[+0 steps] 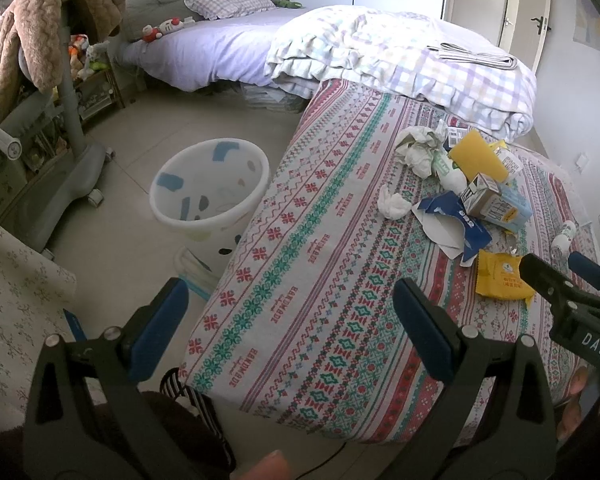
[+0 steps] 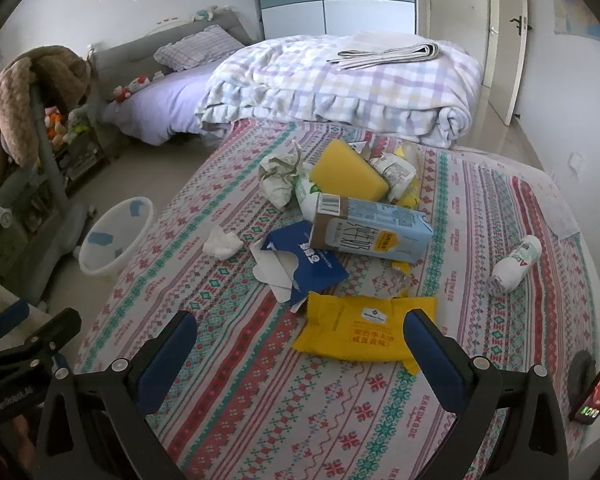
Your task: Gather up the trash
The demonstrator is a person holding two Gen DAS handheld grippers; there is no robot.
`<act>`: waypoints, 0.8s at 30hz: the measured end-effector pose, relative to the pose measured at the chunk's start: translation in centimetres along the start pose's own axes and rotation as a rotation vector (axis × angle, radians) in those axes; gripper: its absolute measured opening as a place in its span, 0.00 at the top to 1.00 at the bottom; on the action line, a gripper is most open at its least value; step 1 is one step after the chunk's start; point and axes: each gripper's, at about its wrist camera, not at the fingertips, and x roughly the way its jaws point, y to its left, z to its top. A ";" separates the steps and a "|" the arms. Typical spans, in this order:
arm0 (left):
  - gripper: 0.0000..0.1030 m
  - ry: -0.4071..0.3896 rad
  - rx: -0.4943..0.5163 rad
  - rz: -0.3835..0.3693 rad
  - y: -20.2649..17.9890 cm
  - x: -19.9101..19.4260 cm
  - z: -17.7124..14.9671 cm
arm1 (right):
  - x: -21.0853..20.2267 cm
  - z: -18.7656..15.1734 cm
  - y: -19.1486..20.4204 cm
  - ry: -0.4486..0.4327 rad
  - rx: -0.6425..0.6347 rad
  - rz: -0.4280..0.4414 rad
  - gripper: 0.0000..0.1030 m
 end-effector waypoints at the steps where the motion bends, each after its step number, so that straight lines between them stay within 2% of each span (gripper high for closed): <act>1: 0.01 0.000 -0.001 0.000 0.0 0.0 0.0 | 0.0 0.0 0.0 -0.001 0.001 -0.001 0.00; 24: 0.01 0.002 -0.002 -0.002 0.1 0.1 -0.2 | 0.1 -0.2 0.0 -0.003 0.005 -0.006 0.00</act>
